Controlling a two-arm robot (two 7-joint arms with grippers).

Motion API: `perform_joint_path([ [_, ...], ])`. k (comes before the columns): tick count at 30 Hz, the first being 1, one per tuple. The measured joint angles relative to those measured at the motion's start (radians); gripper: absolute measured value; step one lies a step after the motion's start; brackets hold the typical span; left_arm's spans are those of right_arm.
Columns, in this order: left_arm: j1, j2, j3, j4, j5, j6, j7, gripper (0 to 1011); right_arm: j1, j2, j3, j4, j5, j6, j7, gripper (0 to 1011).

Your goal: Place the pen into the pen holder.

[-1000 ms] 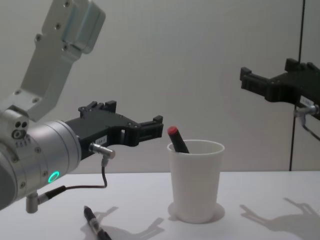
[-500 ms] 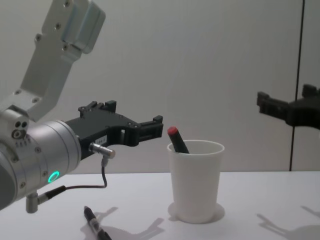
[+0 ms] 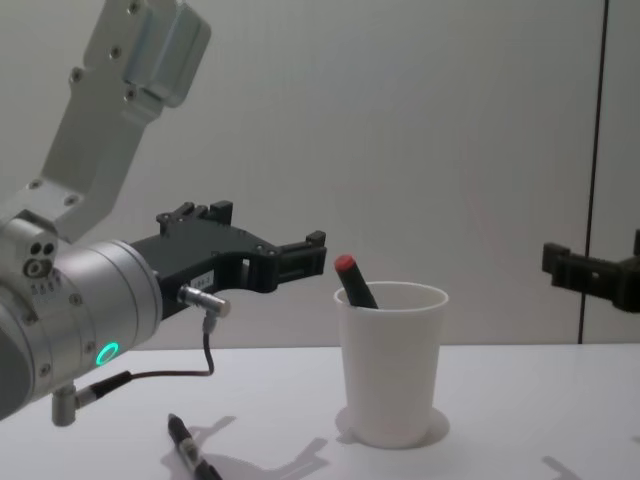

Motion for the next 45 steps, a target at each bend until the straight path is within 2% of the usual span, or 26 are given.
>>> perform_joint_path([
  [4, 0.0, 0.0, 0.0, 0.0, 0.0, 0.0, 0.0, 1001, -0.013, 0.01, 0.0, -0.013, 0.01, 0.012, -0.002, 1001],
  [23, 0.003, 0.002, -0.002, -0.003, -0.003, 0.002, -0.008, 1001, -0.015, 0.012, 0.0, -0.015, 0.012, 0.014, -0.002, 1001],
  [34, 0.034, 0.031, -0.013, -0.049, -0.025, 0.021, -0.015, 1001, -0.015, 0.012, 0.0, -0.015, 0.012, 0.014, -0.002, 1001],
  [45, 0.085, 0.072, -0.024, -0.118, -0.052, 0.056, 0.022, 1001, -0.015, 0.012, 0.0, -0.015, 0.012, 0.014, -0.002, 1001],
])
